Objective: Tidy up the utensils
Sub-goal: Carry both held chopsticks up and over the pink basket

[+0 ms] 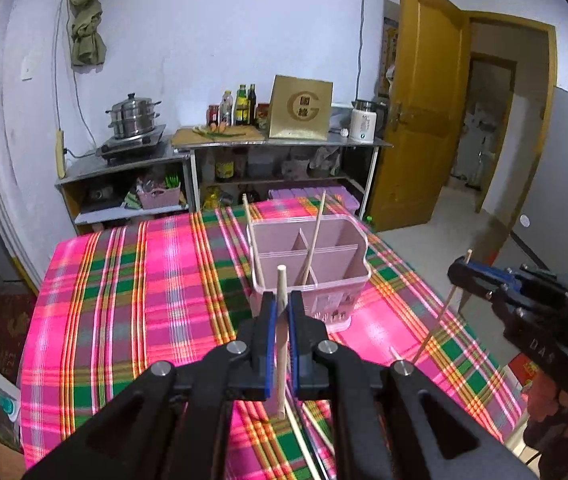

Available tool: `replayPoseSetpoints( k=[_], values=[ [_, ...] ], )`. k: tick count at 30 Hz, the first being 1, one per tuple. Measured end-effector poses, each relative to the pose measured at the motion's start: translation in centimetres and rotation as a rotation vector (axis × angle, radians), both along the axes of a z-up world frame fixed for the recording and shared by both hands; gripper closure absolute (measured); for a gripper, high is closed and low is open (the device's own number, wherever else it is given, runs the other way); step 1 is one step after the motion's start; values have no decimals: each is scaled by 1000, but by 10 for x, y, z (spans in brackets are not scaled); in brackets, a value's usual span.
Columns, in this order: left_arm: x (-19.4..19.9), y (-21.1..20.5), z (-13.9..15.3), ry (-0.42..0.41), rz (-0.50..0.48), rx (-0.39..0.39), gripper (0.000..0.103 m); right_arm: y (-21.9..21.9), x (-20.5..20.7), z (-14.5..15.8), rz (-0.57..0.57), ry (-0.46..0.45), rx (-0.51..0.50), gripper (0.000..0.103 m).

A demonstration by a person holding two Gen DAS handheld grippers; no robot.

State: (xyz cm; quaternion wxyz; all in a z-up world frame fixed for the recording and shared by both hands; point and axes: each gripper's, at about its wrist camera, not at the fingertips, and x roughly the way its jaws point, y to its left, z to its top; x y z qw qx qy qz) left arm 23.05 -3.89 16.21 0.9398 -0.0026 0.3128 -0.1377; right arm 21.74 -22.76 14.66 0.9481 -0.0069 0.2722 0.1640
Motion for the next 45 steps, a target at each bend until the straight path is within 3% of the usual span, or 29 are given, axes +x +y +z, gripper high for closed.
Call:
replayPoseSetpoints(
  k=[14,20,31,45],
  values=[
    [52,-9,58,-90,-19,-40,97,2,46,53,8,-88,85,99],
    [71,-11,65,-116,-18,-41,97,9,64,67,9,-123,108,99],
    [104,-7,48,-100,-8,-44,97,20,109,59,3,-116,140,99],
    [126,-3,8,-42,-9,-49,97,32,141,17,20,-43,155,99]
  ],
)
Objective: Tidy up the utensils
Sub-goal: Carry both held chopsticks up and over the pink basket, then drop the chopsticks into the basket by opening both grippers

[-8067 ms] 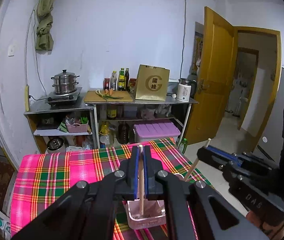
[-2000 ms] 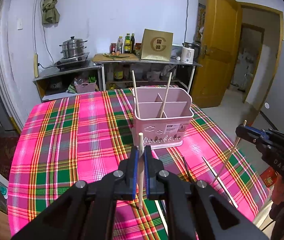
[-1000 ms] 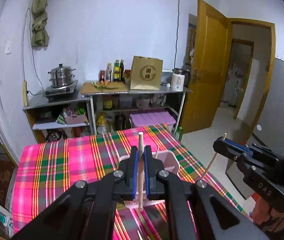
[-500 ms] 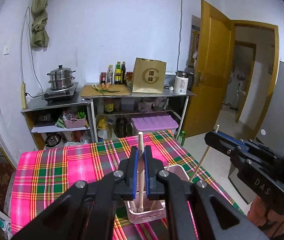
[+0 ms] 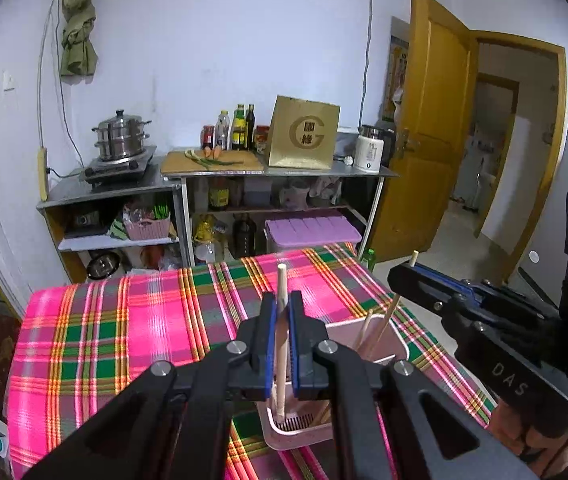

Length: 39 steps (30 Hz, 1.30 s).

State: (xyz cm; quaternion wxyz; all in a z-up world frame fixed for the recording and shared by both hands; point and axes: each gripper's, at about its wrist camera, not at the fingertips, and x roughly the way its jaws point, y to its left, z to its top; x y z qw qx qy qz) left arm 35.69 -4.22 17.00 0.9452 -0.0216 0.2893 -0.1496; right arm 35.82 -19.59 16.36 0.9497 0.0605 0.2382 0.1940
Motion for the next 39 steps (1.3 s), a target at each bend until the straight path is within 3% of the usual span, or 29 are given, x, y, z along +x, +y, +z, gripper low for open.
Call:
replayPoseSetpoints(
  k=[9,18,22,24,30,39],
  values=[
    [4,-3,-28,59,-1,18,97,4,6,-38,5,81,-25,99],
    [2,-1,-36,87,7,13,96,4,2,-38,5,94,-55,98],
    [-2,3,-36,95,13,16,89,4,-4,-38,4,94,-65,85],
    [-5,5,-35,92,17,17,84,2,-8,-36,3,89,-59,85],
    [-26,14,-32,77,31,0,83,-8,-30,-28,-5,69,-54,85],
    [-90,23,-46,72,34,-11,81,-29,-92,-30,-9,48,-41,84]
  ],
)
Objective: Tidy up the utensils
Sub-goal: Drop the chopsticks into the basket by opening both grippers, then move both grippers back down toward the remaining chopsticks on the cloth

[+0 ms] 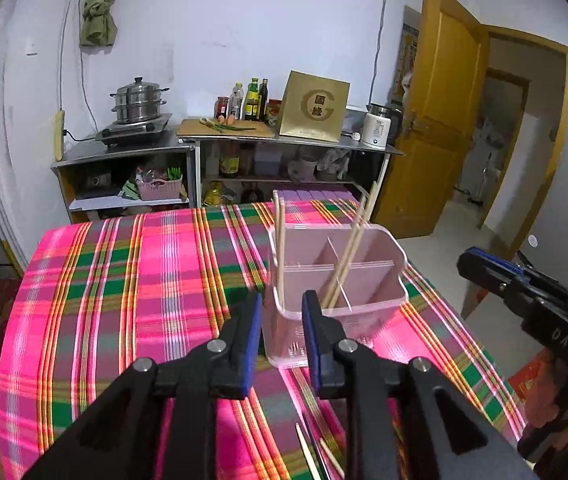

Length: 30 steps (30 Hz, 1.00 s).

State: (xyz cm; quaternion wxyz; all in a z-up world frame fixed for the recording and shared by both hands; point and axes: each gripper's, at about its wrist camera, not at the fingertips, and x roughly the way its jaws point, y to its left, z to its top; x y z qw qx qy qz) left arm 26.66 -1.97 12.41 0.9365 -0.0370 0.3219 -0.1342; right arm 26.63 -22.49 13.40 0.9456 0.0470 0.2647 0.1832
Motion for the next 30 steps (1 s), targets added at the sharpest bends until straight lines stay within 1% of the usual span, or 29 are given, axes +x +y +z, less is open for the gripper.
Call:
replayPoseSetpoints(
  k=[4,8,14,17,23,27,30],
  values=[
    [-32,0,-13,8,2,4,81,-8,-32,-11,8,8,-2,84],
    [-59,0,-27,24,0,-12,81,-17,-67,-27,34,18,4,84],
    [-98,0,-52,53,7,-10,81,-31,-105,-50,28,48,6,84],
    [-115,0,-61,54,15,-2,81,-37,-121,-60,29,63,8,84],
    [-150,4,-72,41,24,-15,81,-45,-151,-77,-6,61,-4,84],
    [-167,6,-80,32,29,-17,81,-50,-164,-86,-25,72,4,84],
    [-175,8,-87,41,32,-30,81,-52,-172,-90,-34,67,-6,83]
  ],
)
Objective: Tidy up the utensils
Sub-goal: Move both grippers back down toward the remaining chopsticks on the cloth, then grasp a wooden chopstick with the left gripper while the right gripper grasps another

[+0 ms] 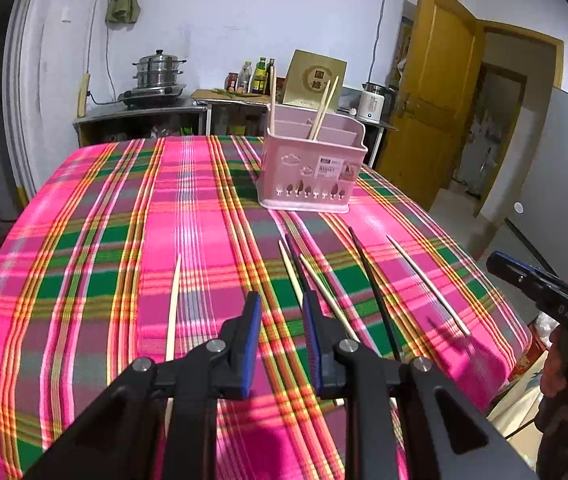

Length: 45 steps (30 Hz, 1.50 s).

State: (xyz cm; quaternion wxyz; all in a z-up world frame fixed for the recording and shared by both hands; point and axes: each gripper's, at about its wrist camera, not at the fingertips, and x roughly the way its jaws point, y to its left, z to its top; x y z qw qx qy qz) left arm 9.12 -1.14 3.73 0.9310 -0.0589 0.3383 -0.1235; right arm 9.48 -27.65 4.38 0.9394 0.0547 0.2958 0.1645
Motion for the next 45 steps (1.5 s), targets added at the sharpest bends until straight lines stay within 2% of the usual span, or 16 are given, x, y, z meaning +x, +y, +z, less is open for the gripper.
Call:
replayPoseSetpoints(
  k=[7,14,20,24,32,36,45],
  values=[
    [0,-4,-10,19,-8,0,78,-3,0,-10,-14,17,-6,82],
    [16,-9,-20,53,-15,-2,77,-5,12,-17,-24,38,-22,81],
    [41,-17,-24,102,-10,11,77,-10,31,-25,-49,76,-62,82],
    [65,-26,-30,159,7,58,77,-13,50,-29,-61,104,-90,81],
    [112,-32,-41,232,9,24,77,-11,85,-40,-55,162,-143,82],
    [131,-33,-50,269,21,32,77,-10,102,-48,-50,197,-160,82],
    [150,-34,-59,301,24,27,77,-11,122,-59,-52,230,-168,82]
  ],
)
